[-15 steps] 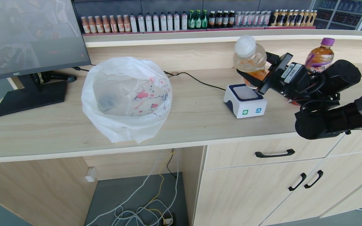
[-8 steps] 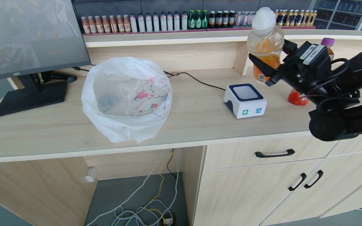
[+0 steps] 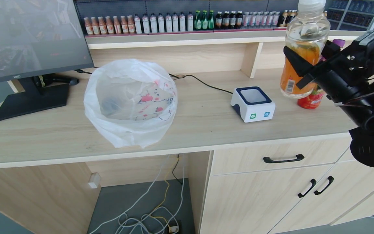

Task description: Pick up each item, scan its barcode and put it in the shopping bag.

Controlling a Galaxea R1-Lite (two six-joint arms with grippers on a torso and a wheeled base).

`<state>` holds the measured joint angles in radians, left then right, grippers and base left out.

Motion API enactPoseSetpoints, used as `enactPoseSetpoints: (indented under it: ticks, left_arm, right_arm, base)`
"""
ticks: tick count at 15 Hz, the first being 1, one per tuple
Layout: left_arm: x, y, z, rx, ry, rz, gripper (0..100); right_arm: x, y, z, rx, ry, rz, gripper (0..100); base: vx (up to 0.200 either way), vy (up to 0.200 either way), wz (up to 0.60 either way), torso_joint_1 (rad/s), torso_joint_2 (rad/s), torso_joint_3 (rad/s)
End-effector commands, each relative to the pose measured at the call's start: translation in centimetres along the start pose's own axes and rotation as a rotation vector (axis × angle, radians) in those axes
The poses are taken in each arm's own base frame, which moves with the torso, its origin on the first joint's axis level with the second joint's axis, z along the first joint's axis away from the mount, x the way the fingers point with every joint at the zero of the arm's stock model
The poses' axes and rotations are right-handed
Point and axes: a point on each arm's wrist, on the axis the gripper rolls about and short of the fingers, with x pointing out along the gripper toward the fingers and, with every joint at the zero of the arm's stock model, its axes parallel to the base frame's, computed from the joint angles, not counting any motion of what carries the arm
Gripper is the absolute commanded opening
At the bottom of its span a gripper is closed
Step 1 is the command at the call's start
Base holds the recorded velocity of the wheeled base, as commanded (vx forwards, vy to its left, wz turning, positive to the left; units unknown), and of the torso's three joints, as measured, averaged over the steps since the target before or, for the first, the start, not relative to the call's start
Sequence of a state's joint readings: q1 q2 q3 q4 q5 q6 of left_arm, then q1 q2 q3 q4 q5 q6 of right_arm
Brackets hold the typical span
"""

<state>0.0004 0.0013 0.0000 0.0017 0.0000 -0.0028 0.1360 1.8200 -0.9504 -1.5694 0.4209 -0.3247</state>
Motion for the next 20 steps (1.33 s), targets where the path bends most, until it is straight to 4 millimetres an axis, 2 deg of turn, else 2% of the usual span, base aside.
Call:
enactPoseSetpoints:
  ticks: [1, 3, 8, 11, 14, 20]
  left_arm:
    - [0.0, 0.0, 0.0, 0.0, 0.0, 0.0, 100]
    - [0.0, 0.0, 0.0, 0.004, 0.0, 0.0, 100]
    - [0.0, 0.0, 0.0, 0.0, 0.0, 0.001, 100]
    - [0.0, 0.0, 0.0, -0.002, 0.0, 0.001, 100]
    - [0.0, 0.0, 0.0, 0.001, 0.0, 0.001, 100]
    - [0.0, 0.0, 0.0, 0.0, 0.0, 0.0, 100]
  right_arm:
    - [-0.5, -0.4, 1.7, 0.044, -0.008, -0.056, 0]
    - [-0.6, -0.5, 1.6, 0.1, 0.011, -0.113, 0]
    - [-1.3, -0.3, 0.9, 0.261, 0.098, -0.402, 0]
    - [0.0, -0.3, 1.9, 0.275, 0.046, -0.446, 0]
    - [0.6, -0.2, 1.7, 0.282, 0.035, -0.458, 0]
    - [0.7, -0.5, 1.8, 0.319, 0.014, -0.467, 0]
  base:
    - [0.0, 0.0, 0.0, 0.0, 0.0, 0.0]
    - [0.0, 0.0, 0.0, 0.0, 0.0, 0.0]
    - [0.0, 0.0, 0.0, 0.0, 0.0, 0.0]
    - [0.0, 0.0, 0.0, 0.0, 0.0, 0.0]
    - [0.0, 0.0, 0.0, 0.0, 0.0, 0.0]
    - [0.0, 0.2, 0.0, 0.006, 0.0, 0.001]
